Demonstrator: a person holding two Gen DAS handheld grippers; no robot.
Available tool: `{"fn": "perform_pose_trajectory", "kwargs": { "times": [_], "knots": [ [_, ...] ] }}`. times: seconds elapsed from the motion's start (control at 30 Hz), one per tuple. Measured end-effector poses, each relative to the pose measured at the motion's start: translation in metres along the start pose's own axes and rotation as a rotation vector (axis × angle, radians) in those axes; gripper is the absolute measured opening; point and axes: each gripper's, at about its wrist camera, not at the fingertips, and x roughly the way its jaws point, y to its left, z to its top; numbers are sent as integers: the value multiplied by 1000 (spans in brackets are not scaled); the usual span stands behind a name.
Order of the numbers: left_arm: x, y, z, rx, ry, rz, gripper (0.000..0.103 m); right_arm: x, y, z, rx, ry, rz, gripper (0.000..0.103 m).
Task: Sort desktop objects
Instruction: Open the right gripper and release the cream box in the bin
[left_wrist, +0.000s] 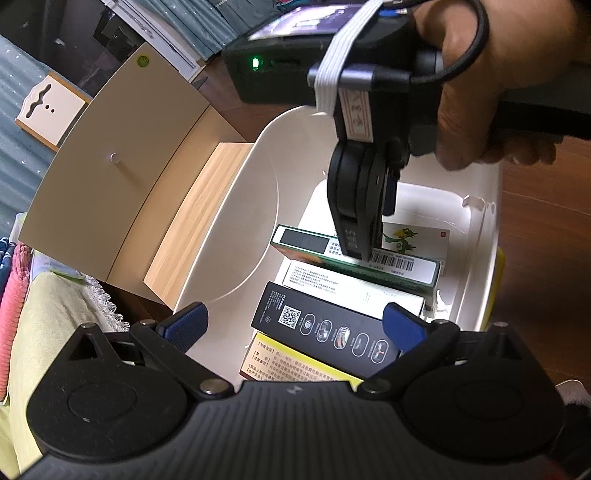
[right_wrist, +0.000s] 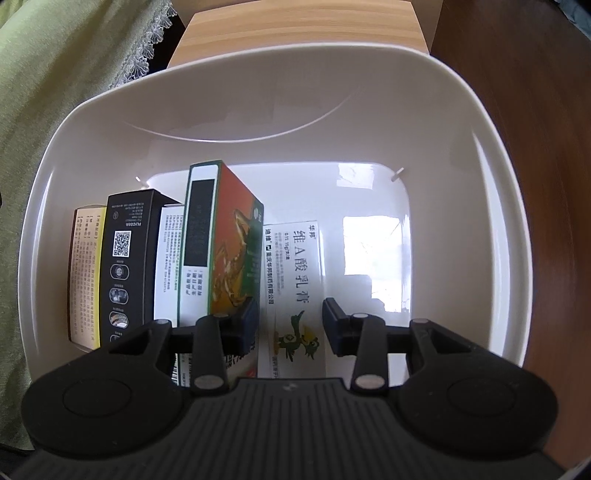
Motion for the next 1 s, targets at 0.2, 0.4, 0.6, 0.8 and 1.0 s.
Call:
{"fn": "perform_pose_trajectory", "kwargs": {
  "times": [0.2,0.4,0.6,0.8,1.0],
  "knots": [
    [0,0,1,2,-1,2,102,-14,-8,1,-20,-27,5,35],
    [1,-2,2,4,2,5,102,-13,5,-2,-246,44,-27,35],
    [1,-1,2,-2,5,11,102,-1,23,-5,-620,129,-97,35],
    [1,0,2,-4,4,17,102,10,35,-14,-957,209,-134,35],
    [1,0,0,2,10,16,102,23,40,-26,-1189,236,-177,35]
  ]
}}
